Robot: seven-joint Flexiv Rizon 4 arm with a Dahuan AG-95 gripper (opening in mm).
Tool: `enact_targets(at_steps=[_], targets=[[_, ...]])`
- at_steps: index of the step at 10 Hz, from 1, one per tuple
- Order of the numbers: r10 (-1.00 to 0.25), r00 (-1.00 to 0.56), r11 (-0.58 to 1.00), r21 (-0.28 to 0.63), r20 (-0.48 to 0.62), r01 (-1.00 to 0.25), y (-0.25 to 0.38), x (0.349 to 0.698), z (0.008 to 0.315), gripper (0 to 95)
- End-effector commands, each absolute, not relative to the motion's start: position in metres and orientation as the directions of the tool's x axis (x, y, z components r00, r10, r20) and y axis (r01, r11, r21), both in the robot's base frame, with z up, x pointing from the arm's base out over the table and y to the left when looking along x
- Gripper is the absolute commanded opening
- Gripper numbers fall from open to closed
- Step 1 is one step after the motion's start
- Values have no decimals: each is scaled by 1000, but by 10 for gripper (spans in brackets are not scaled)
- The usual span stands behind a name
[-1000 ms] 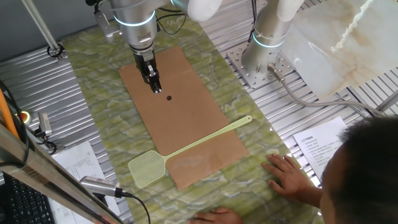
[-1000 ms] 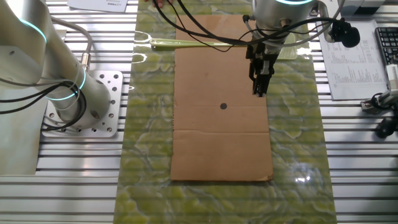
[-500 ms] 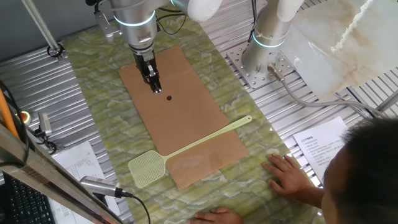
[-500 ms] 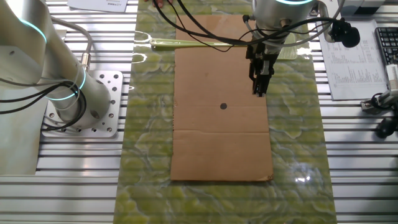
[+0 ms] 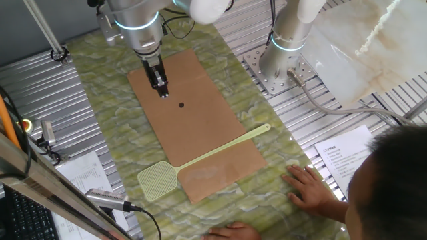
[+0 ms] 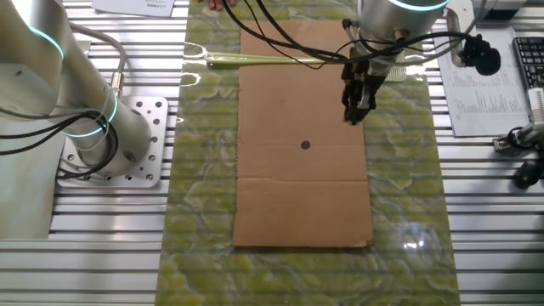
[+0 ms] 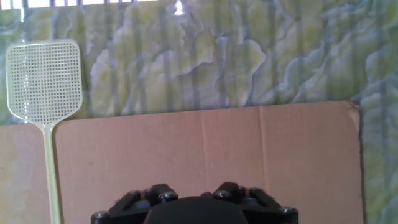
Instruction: Swat with a flyswatter
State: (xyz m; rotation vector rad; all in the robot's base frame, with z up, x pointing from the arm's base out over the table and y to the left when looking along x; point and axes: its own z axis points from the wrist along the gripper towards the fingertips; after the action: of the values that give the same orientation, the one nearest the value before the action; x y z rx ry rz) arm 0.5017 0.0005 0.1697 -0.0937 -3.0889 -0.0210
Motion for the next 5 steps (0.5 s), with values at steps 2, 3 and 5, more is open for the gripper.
enact_targets(at_steps=[2,3,5], targets=[[48,-998,999,12,49,48,2,500,169,0],[43,-998,999,12,48,43,7,500,169,0],[45,-997,999,8,58,46,24,500,164,0]])
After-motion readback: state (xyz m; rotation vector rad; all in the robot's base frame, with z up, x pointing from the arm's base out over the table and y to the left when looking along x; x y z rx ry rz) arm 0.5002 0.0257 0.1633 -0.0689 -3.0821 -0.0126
